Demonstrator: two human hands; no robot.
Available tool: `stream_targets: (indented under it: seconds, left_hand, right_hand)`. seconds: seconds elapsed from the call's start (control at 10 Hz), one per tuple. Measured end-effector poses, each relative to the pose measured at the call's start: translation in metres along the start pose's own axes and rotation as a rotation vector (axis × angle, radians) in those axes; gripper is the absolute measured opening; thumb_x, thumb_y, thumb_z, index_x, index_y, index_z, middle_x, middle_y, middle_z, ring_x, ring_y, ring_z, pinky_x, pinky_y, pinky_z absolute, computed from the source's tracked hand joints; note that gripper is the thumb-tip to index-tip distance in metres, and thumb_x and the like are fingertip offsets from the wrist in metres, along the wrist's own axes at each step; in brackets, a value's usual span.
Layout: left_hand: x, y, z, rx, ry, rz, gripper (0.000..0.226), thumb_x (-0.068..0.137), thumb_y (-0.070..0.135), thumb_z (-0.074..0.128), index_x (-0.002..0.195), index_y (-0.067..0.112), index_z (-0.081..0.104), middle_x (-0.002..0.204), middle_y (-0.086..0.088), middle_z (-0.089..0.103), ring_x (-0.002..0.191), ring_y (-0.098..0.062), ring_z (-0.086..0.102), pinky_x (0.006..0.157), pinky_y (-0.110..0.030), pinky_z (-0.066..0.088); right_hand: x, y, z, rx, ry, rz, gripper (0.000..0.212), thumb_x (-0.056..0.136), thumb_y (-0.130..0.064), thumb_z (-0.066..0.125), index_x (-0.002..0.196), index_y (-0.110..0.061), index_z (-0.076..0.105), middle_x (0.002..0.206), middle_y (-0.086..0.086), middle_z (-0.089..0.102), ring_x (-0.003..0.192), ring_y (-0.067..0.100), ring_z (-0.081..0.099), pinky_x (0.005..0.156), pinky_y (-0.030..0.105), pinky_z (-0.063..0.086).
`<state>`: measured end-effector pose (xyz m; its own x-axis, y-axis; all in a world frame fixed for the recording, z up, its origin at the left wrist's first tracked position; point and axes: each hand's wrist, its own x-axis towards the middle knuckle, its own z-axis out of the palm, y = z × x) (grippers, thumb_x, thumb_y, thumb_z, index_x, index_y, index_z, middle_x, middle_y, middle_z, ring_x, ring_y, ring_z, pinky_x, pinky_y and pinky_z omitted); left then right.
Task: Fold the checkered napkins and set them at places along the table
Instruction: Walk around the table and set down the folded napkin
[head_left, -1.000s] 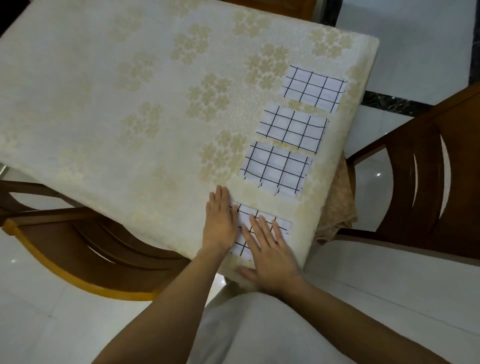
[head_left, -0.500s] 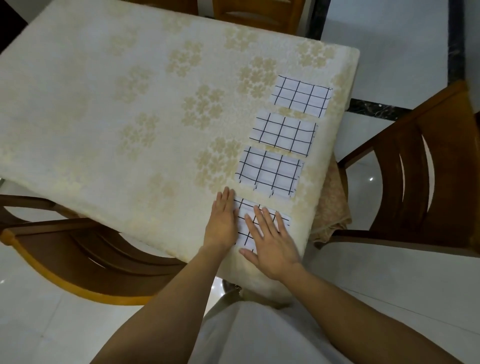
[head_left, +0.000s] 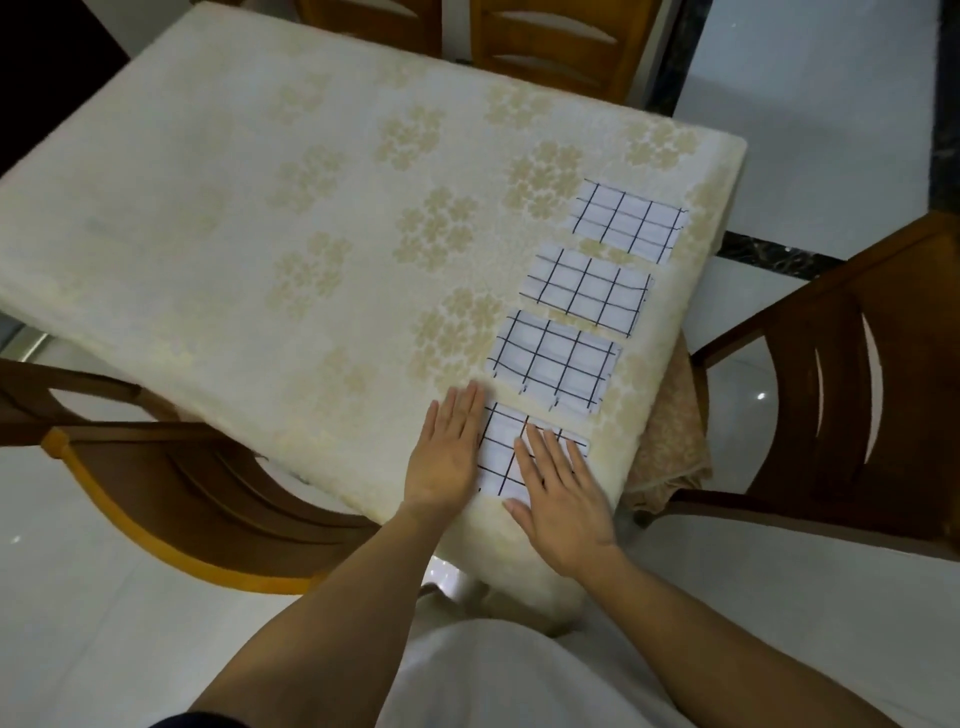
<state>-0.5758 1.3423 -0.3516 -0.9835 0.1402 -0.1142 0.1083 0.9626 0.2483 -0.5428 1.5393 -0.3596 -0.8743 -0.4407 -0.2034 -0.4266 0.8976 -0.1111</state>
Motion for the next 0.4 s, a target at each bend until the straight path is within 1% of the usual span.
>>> stream_targets:
  seconds: [0.1,0.2,0.3,0.4]
  left_hand:
    - [-0.004,-0.01,0.0,0.131,-0.123,0.021,0.068,0.108,0.016,0.022,0.156,0.022,-0.025,0.166,0.005,-0.026,0.153,-0.026,-0.023,0.125,-0.041,-0.012]
    - [0.001,-0.011,-0.019,0.113,-0.181,0.047,0.058,0.11,0.026,0.013,0.159,0.022,-0.018,0.167,0.006,-0.022,0.154,-0.024,-0.021,0.126,-0.041,-0.011]
    - [-0.005,-0.018,-0.043,0.104,-0.131,0.128,0.055,0.11,0.025,0.016,0.163,0.018,0.001,0.171,0.002,-0.002,0.157,-0.022,-0.01,0.127,-0.041,-0.008]
    - [0.003,-0.039,-0.081,0.092,-0.061,0.235,0.048,0.107,0.021,0.031,0.155,0.018,0.035,0.161,-0.002,0.035,0.152,-0.024,0.024,0.125,-0.036,0.013]
  right_hand:
    - [-0.007,-0.004,0.001,-0.024,-0.041,0.061,0.073,0.103,-0.059,0.012,0.16,-0.013,0.017,0.168,0.01,0.012,0.156,0.026,0.008,0.122,0.05,0.013]
    - [-0.013,-0.011,-0.011,-0.03,-0.024,0.148,0.074,0.103,-0.061,0.009,0.16,-0.014,0.018,0.167,0.008,0.013,0.155,0.026,0.01,0.122,0.049,0.012]
    - [-0.021,-0.025,-0.035,-0.017,0.063,0.286,0.072,0.104,-0.056,0.014,0.158,-0.009,0.026,0.165,0.008,0.021,0.154,0.026,0.018,0.122,0.045,0.009]
    - [-0.026,-0.039,-0.075,-0.003,0.227,0.432,0.058,0.106,-0.043,0.027,0.146,-0.005,0.049,0.15,0.012,0.051,0.143,0.03,0.043,0.121,0.041,0.026]
